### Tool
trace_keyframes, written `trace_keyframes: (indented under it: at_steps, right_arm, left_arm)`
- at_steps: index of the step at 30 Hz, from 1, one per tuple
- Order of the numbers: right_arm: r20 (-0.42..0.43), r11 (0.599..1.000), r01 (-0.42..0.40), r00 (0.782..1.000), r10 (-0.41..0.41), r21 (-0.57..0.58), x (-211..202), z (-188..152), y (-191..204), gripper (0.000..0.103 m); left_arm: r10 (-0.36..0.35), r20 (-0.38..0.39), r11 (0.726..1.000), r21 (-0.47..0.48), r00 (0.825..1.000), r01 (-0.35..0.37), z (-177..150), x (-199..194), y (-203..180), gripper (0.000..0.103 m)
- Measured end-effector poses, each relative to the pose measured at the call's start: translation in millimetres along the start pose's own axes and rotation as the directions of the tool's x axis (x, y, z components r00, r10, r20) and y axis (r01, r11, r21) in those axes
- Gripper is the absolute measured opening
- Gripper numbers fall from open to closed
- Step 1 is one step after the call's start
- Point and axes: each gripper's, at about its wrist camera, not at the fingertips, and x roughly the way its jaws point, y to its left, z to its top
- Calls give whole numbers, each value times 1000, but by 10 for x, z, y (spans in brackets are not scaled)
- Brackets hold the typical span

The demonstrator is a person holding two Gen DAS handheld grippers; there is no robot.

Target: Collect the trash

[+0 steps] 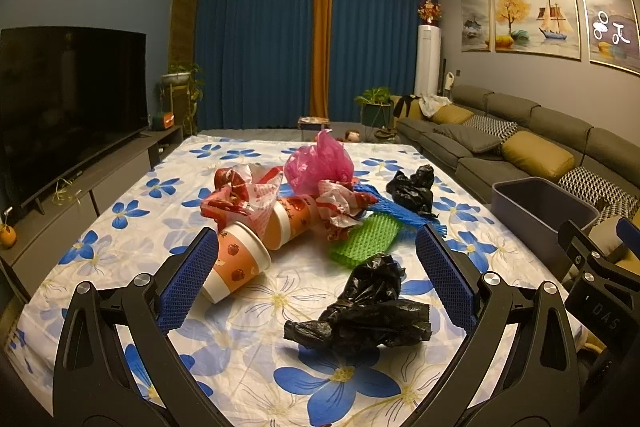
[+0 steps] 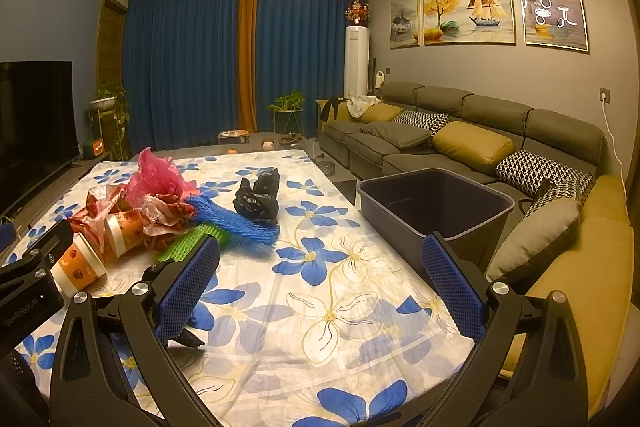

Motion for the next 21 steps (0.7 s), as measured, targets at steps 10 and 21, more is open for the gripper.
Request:
trace_keyframes:
  at_steps: [10,21]
  right_arm:
    - [11,1000,-14,1000,14,4,-11,7,12,98]
    - [5,1000,-24,1000,24,4,3,-6,14,98]
  left_arm:
    - [-2,-1,1000,0,1000,2,-13,7,-2,97]
    - [20,18,999,-37,1000,-20,6,9,105,97]
